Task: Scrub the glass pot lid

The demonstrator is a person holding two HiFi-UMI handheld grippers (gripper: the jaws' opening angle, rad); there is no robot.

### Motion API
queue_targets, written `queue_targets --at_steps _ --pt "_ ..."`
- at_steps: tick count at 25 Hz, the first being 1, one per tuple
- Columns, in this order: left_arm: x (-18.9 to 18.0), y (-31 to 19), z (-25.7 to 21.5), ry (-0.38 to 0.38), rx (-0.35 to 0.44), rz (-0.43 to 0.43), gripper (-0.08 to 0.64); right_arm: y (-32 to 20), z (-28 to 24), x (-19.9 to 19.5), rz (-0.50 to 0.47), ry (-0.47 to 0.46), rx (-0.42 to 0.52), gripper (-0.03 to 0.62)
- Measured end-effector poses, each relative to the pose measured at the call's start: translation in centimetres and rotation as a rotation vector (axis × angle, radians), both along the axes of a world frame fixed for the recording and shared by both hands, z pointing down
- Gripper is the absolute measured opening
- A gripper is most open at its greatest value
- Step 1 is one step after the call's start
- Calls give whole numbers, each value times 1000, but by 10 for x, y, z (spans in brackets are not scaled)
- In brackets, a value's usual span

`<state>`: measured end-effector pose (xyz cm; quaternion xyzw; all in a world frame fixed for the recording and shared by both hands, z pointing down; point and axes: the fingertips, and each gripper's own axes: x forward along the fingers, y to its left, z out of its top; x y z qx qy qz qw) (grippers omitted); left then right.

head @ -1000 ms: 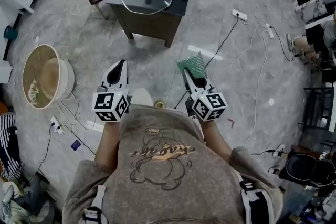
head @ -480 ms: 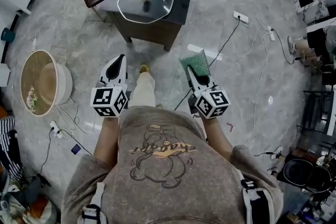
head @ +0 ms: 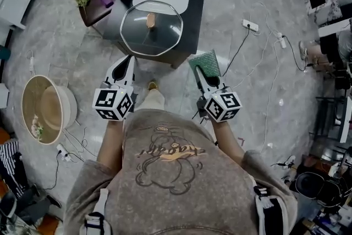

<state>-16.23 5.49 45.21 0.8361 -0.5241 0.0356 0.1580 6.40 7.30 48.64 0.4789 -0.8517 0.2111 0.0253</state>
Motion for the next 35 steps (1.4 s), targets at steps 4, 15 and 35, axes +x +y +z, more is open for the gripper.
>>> queue_targets --at_steps 4,15,35 --pt "-11 -54 -4 -13 0 23 9 -53 -11 -19 -4 10 16 94" --pt "-15 -129 -2 26 -29 58 11 -130 -18 -44 20 23 6 94" --pt "-5 -174 12 3 -99 -24 164 -182 -17 -30 -48 5 -8 94"
